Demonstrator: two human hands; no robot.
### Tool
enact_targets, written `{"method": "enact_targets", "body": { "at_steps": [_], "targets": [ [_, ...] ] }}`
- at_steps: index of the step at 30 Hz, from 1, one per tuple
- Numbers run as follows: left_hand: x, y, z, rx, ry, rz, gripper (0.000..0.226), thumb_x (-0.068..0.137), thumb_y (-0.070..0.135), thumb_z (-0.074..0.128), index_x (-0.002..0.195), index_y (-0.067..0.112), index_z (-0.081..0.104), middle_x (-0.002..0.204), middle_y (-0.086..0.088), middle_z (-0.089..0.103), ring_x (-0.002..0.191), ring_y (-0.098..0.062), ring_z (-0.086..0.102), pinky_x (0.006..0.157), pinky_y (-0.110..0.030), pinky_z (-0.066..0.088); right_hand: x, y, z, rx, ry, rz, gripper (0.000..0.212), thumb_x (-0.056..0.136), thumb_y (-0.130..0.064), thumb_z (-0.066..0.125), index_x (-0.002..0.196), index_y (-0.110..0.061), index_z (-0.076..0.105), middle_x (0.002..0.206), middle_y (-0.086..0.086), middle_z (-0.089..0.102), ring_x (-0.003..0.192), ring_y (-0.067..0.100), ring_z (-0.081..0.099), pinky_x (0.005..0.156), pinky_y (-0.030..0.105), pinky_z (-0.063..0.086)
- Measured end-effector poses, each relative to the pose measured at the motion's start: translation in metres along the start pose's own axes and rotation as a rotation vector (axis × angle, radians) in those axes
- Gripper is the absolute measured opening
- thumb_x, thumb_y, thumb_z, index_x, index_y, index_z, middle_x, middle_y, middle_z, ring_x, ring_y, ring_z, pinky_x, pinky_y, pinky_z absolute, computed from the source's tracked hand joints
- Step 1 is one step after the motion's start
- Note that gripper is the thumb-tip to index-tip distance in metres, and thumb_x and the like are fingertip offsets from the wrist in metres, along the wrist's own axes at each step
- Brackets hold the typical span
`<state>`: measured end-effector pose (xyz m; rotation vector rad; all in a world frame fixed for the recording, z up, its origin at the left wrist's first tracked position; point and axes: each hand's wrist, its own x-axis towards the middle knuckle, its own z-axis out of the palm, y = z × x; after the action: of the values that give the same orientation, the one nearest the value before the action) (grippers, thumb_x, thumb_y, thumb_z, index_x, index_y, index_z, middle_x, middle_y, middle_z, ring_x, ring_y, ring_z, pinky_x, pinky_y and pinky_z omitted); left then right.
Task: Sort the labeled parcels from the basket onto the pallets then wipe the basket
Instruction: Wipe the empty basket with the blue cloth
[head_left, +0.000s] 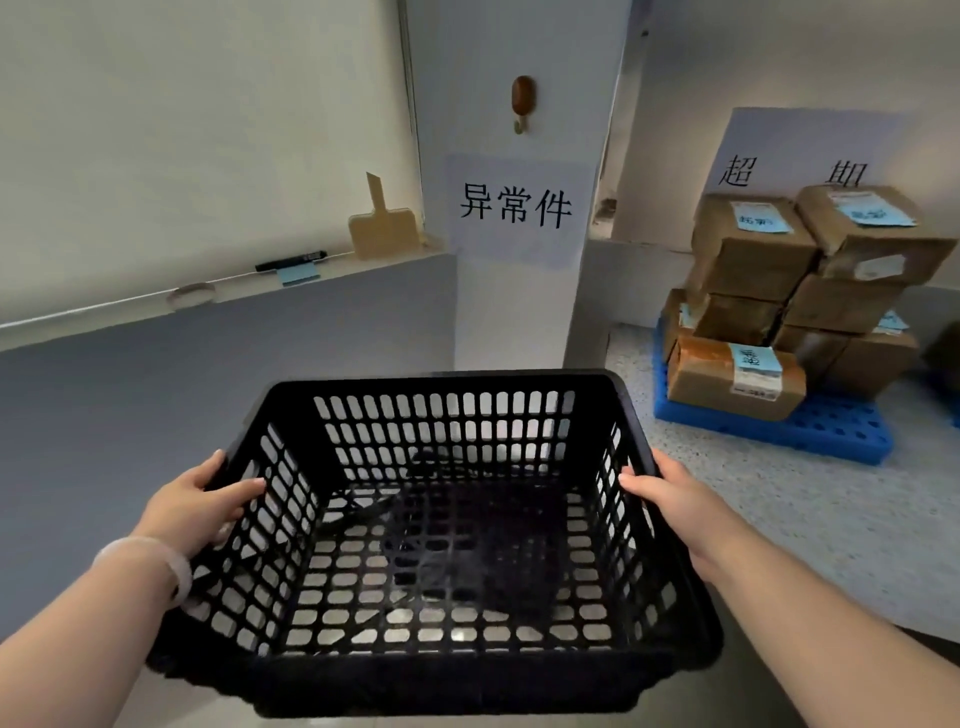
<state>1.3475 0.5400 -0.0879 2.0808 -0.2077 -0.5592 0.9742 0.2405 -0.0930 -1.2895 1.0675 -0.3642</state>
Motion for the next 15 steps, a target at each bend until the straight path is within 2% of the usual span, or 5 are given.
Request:
{"method": "enact_targets", "body": {
  "at_steps": [2,5,9,12,15],
  "targets": [
    [0.017,0.002,-0.002,-0.032,-0.008,-0.022,0.077,0.083,0.023,0.077,0.148,0.031,0.038,0.099,-0.018,0.066,0.078,-0.03,0.063,0.071,-0.037,0.048,0.022,-0.008,0.01,-0.02,-0.02,0.009,0.095,0.065,-0.041,0.075,0.149,-0.036,0.031,0.138,-0.004,0.055,0.122,0.024,0.057,0.104,0.055,0.044],
    [0.044,0.009,-0.009,-0.042,0.0,-0.047,0.077,0.083,0.025,0.076,0.148,0.033,0.037,0.096,-0.016,0.066,0.07,-0.024,0.06,0.072,-0.037,0.049,0.053,-0.021,0.025,-0.031,-0.03,0.017,0.088,0.074,-0.033,0.072,0.151,-0.033,0.029,0.14,-0.002,0.052,0.123,0.025,0.056,0.105,0.055,0.043],
    [0.083,0.025,-0.008,-0.028,0.014,-0.049,0.076,0.083,0.027,0.077,0.148,0.034,0.038,0.113,-0.021,0.065,0.108,-0.035,0.063,0.094,-0.046,0.049,0.093,-0.032,0.043,-0.021,-0.028,0.042,0.077,0.088,-0.025,0.068,0.152,-0.033,0.027,0.143,-0.002,0.049,0.125,0.025,0.053,0.107,0.054,0.042],
    [0.113,0.027,0.001,-0.015,-0.01,-0.066,0.075,0.084,0.028,0.076,0.148,0.034,0.038,0.11,-0.016,0.067,0.1,-0.024,0.065,0.099,-0.048,0.048,0.119,-0.034,0.055,-0.045,0.013,0.067,0.076,0.09,-0.024,0.067,0.153,-0.032,0.026,0.145,-0.002,0.048,0.126,0.026,0.052,0.108,0.055,0.041],
    [0.147,0.029,0.014,-0.013,-0.049,-0.076,0.073,0.086,0.031,0.074,0.148,0.033,0.037,0.104,-0.012,0.067,0.097,-0.021,0.064,0.093,-0.045,0.051,0.144,-0.037,0.068,-0.048,0.041,0.101,0.074,0.092,-0.025,0.066,0.153,-0.032,0.025,0.146,-0.002,0.047,0.127,0.027,0.051,0.109,0.055,0.04]
  ]
}}
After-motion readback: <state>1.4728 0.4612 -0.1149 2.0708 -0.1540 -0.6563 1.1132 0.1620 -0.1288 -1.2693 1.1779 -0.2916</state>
